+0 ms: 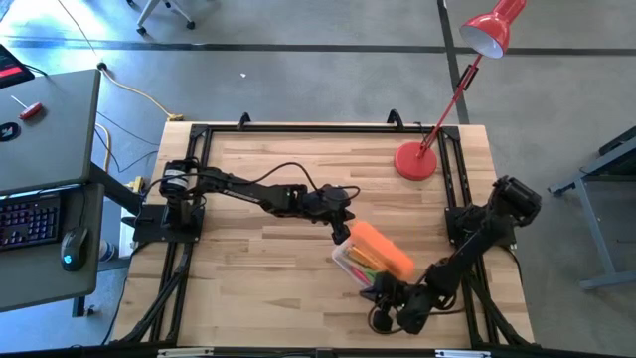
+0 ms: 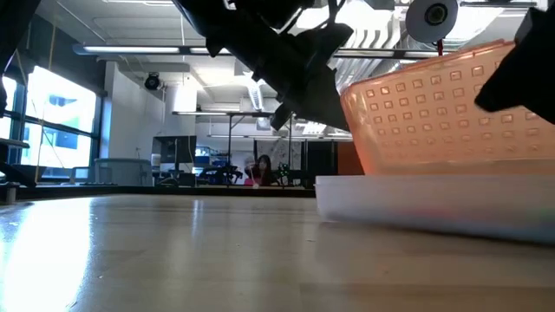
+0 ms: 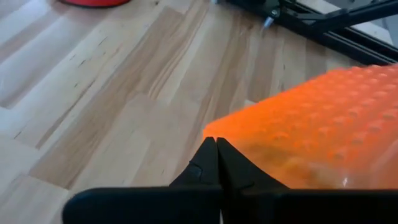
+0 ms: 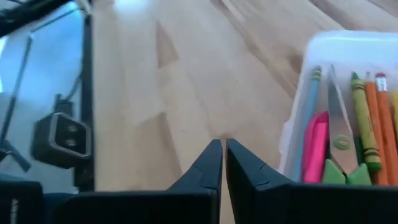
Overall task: Pick & place school supplies into a supply box
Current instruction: Close the supply box
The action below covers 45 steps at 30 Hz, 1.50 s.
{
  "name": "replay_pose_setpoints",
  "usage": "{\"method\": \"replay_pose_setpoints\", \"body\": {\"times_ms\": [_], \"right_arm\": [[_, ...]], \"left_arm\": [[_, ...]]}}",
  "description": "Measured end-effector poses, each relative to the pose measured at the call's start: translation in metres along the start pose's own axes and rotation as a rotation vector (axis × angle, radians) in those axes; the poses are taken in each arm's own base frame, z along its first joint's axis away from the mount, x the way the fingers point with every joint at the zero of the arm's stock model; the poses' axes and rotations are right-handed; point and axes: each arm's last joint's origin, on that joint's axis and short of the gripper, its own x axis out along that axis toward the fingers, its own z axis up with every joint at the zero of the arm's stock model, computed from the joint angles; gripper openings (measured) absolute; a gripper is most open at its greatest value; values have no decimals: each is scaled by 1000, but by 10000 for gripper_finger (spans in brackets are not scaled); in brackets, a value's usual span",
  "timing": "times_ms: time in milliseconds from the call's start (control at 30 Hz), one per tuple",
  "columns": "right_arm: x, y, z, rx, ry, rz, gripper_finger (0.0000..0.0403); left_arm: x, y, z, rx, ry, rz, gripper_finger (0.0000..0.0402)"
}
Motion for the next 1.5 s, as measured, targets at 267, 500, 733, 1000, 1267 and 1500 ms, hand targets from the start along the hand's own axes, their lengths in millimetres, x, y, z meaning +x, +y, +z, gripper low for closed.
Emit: {"method": "replay_pose_setpoints", "body": {"times_ms": [267,500,733,1000,1267,1500], "right_arm": [[9,4,9,-60,38,107,0],[24,2,20,-108,114,218,0],[50,-2,20,-115,200,352,0],[57,1,28,-165,170,495,0],[57,2,28,-183,202,550,0],[59,1,25,-165,230,558,0]], "left_arm": [[-1,-5,13,-17,-133,-55,10],[-1,-6,16,-19,-164,-73,27],[-1,-5,15,-9,-150,-66,12],[-6,-6,19,33,-163,-64,13],[-22,-7,28,68,-182,-31,28],[-68,-9,51,103,-243,26,10]]}}
